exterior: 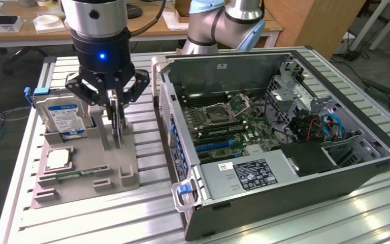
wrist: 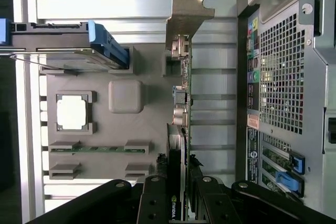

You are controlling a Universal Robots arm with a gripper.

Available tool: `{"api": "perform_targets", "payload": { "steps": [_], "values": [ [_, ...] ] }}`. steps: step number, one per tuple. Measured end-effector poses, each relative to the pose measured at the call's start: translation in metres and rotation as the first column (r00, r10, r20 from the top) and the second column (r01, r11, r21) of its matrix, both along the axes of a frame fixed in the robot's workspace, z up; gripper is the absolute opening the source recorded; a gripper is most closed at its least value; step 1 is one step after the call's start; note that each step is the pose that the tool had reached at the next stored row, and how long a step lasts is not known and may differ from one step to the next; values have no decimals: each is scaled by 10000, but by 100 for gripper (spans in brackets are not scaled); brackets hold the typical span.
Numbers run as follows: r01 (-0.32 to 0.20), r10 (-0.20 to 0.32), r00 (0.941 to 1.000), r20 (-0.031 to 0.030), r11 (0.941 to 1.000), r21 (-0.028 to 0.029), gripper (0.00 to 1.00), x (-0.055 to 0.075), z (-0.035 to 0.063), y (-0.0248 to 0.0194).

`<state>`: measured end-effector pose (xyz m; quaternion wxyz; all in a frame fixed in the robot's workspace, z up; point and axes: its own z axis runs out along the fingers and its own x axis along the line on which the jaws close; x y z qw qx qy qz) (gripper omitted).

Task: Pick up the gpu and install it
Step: 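Pick up the gpu and move the gpu toward the slot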

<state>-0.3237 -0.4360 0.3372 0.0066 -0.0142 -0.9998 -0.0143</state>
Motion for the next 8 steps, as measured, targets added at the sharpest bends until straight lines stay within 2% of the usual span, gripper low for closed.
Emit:
{"api": "perform_targets", "payload": {
  "steps": [8],
  "values": [
    [0, 0, 10000, -1, 10000, -1, 26, 0, 74, 0]
  ]
}}
